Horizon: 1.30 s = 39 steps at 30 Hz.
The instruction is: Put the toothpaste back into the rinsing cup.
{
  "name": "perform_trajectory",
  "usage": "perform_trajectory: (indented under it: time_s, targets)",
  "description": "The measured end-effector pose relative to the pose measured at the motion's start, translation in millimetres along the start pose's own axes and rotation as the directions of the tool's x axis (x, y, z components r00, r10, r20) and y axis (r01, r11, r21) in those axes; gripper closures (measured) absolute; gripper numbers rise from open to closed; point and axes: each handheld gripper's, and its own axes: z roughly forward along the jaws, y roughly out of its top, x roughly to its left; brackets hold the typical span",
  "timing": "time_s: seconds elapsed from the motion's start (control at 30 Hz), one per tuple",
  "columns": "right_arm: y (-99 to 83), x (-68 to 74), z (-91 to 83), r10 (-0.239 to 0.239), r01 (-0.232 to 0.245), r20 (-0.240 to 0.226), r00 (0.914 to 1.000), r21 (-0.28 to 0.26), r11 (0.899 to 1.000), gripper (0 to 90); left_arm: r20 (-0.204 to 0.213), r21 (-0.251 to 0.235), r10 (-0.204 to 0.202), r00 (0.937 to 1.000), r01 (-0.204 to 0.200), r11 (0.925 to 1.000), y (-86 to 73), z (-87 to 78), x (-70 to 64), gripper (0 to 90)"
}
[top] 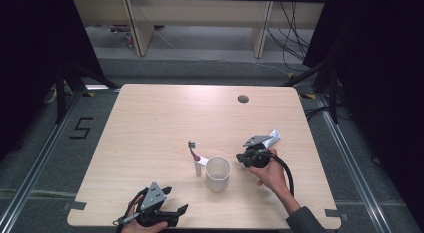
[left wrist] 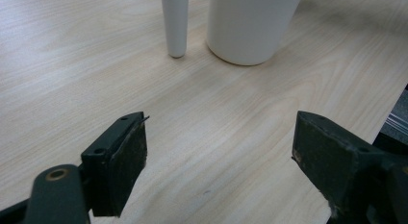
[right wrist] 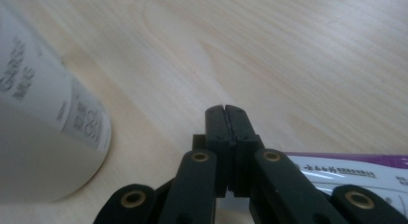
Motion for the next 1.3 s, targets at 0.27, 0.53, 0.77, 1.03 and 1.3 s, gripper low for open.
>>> perform_trajectory:
  time_s: [0.27,0.53,0.77,1.03,1.3]
  targets:
    - [-16.5,5.3,-14.5,-0.032,0.034,-0.055,0.998,0.038,0.999,89.6,0.0,0.023,0.01,1.0,-0.01,0.9997,-0.2,-0.5,-0.5,19.4]
    - [-39.0,13.1,-30.4,-0.036,0.041,-0.082,0.996,0.062,0.997,89.4,-0.004,0.023,0.007,1.0,-0.007,0.9997,0.1,-0.4,-0.3,19.5]
    - [-44.4,7.4,-48.1,0.022,-0.02,-0.084,0.9962,0.035,0.999,89.4,0.001,0.03,0.013,0.9999,-0.013,0.9995,0.2,0.7,-1.0,19.8]
    - [-38.6,5.1,-52.8,0.047,-0.047,-0.063,0.9969,0.0,0.999,89.4,0.0,0.027,0.014,0.9999,-0.014,0.9995,-0.2,-0.5,-0.5,19.9]
    - [-37.2,-18.9,-69.8,0.177,-0.177,0.019,0.984,-0.014,0.984,84.9,0.001,0.021,0.012,0.9999,-0.012,0.9997,0.3,0.1,-0.8,19.9]
